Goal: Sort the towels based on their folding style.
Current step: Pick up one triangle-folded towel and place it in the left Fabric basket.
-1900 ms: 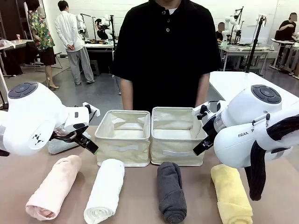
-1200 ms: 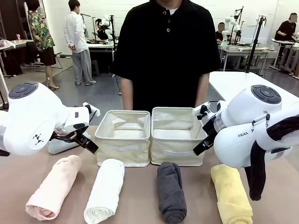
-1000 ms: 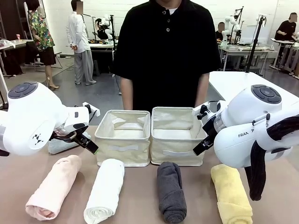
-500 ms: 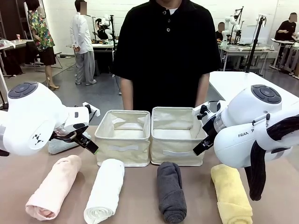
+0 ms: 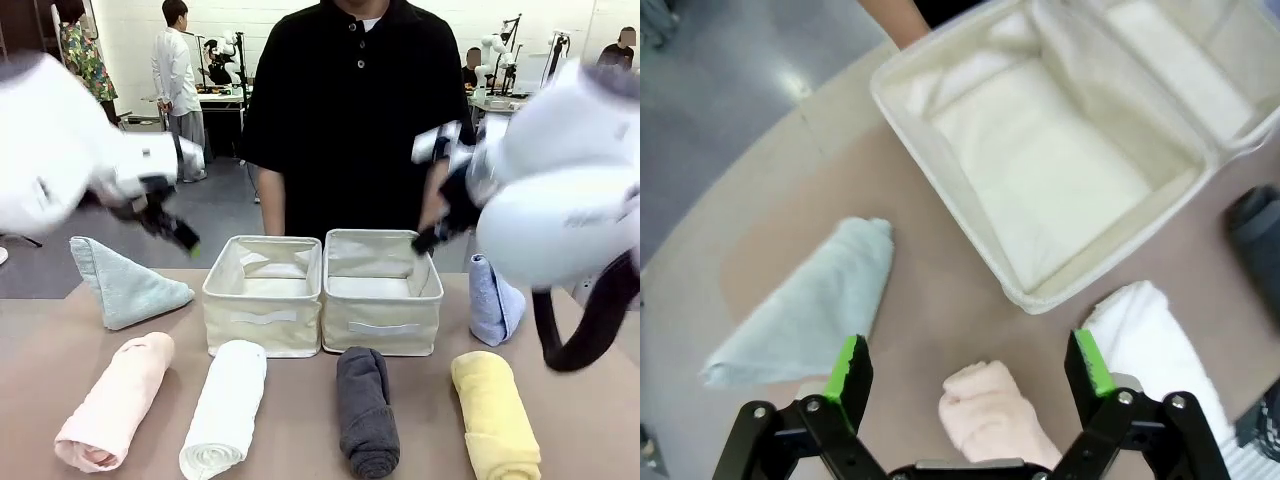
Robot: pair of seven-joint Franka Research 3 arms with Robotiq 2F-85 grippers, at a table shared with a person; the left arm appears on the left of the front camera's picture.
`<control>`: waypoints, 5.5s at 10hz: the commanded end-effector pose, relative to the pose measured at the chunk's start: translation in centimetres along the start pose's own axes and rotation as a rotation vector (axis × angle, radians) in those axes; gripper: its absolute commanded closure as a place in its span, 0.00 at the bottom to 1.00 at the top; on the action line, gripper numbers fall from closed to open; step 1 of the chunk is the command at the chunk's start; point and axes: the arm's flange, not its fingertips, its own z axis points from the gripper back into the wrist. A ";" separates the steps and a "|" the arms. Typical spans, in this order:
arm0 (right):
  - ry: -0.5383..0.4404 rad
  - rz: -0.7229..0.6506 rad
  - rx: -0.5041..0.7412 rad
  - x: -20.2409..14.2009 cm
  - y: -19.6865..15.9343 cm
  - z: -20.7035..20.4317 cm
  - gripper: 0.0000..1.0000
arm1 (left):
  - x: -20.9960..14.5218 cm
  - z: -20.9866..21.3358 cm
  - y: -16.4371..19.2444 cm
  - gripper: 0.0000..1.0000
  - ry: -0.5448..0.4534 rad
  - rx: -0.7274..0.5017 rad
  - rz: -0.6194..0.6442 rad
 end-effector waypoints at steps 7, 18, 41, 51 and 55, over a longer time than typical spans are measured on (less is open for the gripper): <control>-0.060 -0.051 -0.052 4.8 0.2 10.6 0.00 | 5.5 11.3 -0.2 0.00 -0.043 0.054 -0.009; -0.288 -0.425 0.795 -10.9 -27.0 22.5 0.00 | -5.9 21.8 26.5 0.00 -0.278 -0.832 -0.047; -0.247 -0.478 0.652 -14.4 -29.7 20.7 0.00 | -14.6 21.2 28.5 0.00 -0.321 -0.603 -0.106; -0.247 -0.478 0.652 -14.4 -29.7 20.7 0.00 | -0.8 -5.9 25.1 0.00 0.464 -0.293 -0.366; -0.247 -0.478 0.652 -14.4 -29.7 20.7 0.00 | -1.6 -6.8 26.4 0.00 0.363 -0.550 -0.327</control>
